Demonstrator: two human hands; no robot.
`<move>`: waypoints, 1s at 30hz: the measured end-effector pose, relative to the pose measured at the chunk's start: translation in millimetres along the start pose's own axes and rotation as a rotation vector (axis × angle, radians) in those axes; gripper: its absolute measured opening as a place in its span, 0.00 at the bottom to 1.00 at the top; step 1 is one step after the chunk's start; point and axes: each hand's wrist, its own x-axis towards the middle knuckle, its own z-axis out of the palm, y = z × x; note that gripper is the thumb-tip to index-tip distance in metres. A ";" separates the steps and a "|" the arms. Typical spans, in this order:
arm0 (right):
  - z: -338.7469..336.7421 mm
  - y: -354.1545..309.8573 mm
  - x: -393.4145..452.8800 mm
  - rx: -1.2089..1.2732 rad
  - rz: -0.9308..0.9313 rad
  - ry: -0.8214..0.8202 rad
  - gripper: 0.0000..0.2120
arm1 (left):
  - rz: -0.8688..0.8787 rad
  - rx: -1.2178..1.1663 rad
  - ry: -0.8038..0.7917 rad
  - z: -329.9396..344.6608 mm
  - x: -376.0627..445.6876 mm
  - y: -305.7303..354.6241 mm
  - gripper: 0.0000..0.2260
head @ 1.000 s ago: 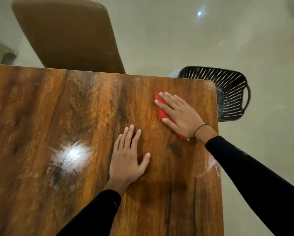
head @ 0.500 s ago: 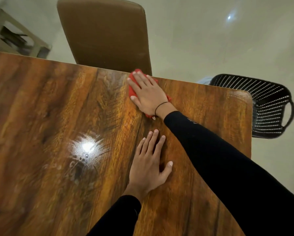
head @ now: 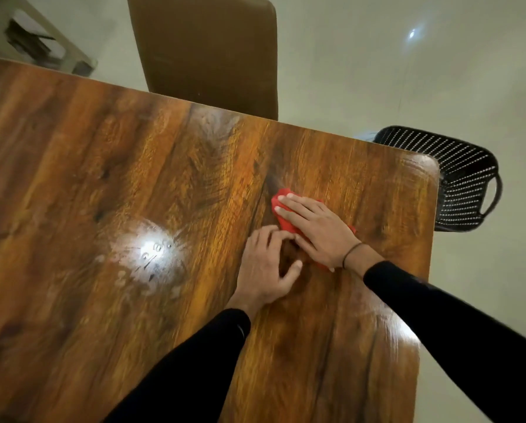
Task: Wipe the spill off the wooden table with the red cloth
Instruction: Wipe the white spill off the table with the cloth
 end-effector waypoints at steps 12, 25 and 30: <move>1.4 -189.8 -90.8 2.359 1.118 0.274 0.33 | -0.792 -0.868 -0.051 -71.1 -120.3 49.1 0.21; -19.0 -203.7 -155.5 1.781 0.815 -0.012 0.37 | -1.116 -1.078 -0.038 -114.8 -152.7 100.4 0.08; -13.1 -195.6 -183.2 1.390 0.748 -0.175 0.26 | -1.193 -1.023 -0.005 -103.9 -173.8 125.7 0.06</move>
